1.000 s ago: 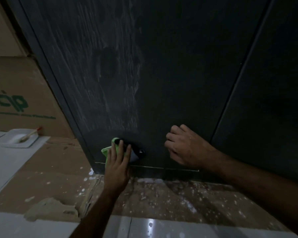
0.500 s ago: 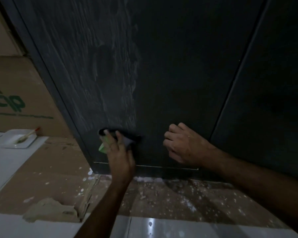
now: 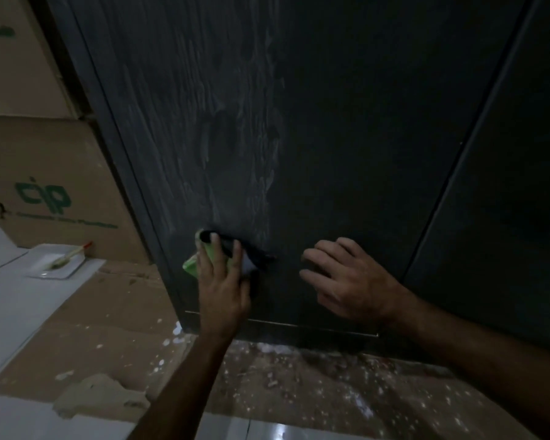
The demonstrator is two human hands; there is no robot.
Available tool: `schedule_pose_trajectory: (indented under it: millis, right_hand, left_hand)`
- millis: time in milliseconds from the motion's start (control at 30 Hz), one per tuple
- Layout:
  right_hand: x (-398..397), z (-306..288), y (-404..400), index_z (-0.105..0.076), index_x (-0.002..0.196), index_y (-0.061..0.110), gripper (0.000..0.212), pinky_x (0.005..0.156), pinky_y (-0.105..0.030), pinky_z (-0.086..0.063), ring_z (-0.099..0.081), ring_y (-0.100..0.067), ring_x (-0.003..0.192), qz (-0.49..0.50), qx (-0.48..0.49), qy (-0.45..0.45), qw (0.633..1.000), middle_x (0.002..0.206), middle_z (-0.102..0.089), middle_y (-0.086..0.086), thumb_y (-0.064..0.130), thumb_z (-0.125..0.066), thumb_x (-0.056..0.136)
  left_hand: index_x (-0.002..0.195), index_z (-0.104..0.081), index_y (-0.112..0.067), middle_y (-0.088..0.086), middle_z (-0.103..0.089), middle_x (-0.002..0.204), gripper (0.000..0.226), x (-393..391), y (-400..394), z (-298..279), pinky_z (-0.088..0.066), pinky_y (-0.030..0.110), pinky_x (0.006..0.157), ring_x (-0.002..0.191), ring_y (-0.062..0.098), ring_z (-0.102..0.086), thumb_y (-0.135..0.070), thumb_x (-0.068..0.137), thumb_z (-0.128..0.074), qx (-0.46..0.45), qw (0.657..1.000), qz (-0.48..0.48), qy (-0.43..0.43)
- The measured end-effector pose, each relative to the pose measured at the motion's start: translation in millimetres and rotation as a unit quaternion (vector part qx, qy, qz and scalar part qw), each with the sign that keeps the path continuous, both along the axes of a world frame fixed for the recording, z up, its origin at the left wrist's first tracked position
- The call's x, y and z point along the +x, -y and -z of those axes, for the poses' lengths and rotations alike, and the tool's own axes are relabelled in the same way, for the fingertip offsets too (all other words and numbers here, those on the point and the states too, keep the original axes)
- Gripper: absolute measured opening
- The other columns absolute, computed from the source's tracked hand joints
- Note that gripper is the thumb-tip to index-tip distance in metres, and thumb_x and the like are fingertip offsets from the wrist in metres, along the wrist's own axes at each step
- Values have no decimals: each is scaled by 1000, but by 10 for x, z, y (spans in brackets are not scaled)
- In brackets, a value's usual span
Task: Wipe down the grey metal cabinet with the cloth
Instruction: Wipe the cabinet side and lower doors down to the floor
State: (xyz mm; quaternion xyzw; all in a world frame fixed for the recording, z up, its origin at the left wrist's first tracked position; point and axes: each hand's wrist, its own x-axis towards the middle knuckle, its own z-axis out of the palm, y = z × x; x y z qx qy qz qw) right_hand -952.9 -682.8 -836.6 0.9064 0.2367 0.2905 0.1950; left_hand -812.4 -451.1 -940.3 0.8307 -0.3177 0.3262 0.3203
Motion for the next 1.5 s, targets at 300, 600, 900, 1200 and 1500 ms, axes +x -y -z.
schedule_pose_trajectory:
  millis: [300, 600, 900, 1200, 1500]
  right_hand:
    - [325, -194, 34, -39, 156, 15, 62, 124, -65, -6, -12, -38, 157, 62, -8, 150, 987, 169, -14, -19, 35, -56, 99]
    - [432, -132, 113, -40, 156, 16, 62, 125, -61, -2, -15, -36, 157, 41, -25, 189, 981, 169, -17, -18, 37, -53, 100]
    - [453, -125, 96, -44, 154, 16, 61, 125, -61, -5, -19, -36, 156, 31, -17, 201, 979, 168, -22, -18, 36, -54, 97]
    - [439, -138, 108, -35, 157, 3, 62, 126, -58, -8, -24, -33, 155, 16, 13, 216, 976, 167, -25, -17, 22, -54, 101]
    - [455, -88, 148, -26, 160, 4, 65, 127, -58, -4, -18, -33, 157, 20, 3, 200, 980, 170, -18, -15, 16, -48, 99]
  left_hand:
    - [169, -3, -23, 1, 24, 173, 68, 282, -60, -353, -8, 64, 129, 162, 43, 8, -44, 111, -32, -167, 981, -68, -76]
    - [168, -8, -23, 14, 7, 174, 68, 325, -379, -13, -25, 75, 119, 160, 47, 1, -38, 109, -37, -120, 990, -57, -49]
    - [168, 1, -33, 10, 10, 176, 84, 72, -148, 38, -18, 72, 124, 159, 45, 3, -33, 98, -45, 58, 996, 12, 60]
    - [167, -14, -22, 10, 10, 176, 79, -94, 340, -191, 4, 50, 132, 162, 37, 14, -35, 98, -50, 100, 988, 32, 117]
    - [170, -8, -19, 16, 11, 175, 67, 152, 229, -667, -4, 63, 130, 161, 43, 10, -38, 111, -36, -145, 988, -48, -15]
